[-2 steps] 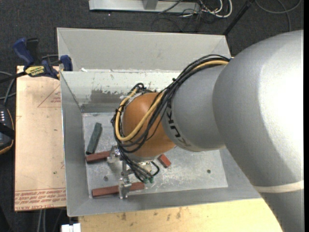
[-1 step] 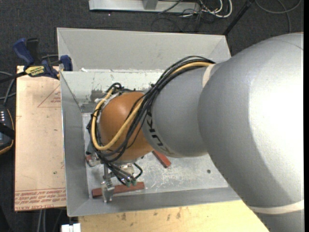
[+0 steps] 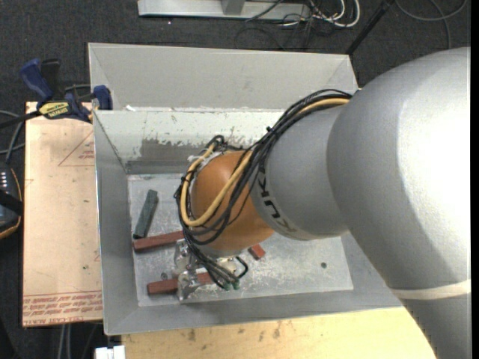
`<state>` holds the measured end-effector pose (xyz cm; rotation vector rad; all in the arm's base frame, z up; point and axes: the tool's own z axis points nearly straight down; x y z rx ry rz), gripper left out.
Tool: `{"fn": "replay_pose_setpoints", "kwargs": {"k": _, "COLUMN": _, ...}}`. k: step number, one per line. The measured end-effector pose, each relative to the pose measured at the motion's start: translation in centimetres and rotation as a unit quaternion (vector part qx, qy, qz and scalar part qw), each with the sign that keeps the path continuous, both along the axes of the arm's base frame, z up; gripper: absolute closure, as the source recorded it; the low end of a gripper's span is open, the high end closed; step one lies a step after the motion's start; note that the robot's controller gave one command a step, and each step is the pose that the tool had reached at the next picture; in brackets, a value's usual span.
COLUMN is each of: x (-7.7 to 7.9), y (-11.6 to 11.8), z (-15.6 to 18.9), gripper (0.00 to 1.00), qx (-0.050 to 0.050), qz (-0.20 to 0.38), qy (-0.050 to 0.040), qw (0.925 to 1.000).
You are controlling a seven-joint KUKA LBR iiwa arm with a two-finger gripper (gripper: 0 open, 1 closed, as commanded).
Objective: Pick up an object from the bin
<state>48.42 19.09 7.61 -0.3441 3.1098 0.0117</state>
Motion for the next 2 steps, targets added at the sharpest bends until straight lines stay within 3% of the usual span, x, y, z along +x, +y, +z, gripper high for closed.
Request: {"fn": "replay_pose_setpoints", "kwargs": {"k": 2, "x": -0.06, "y": -0.02, "z": 0.21, "gripper": 1.00, "qx": 0.000, "qz": 0.000, "qy": 0.0009, "qw": 1.0000}}
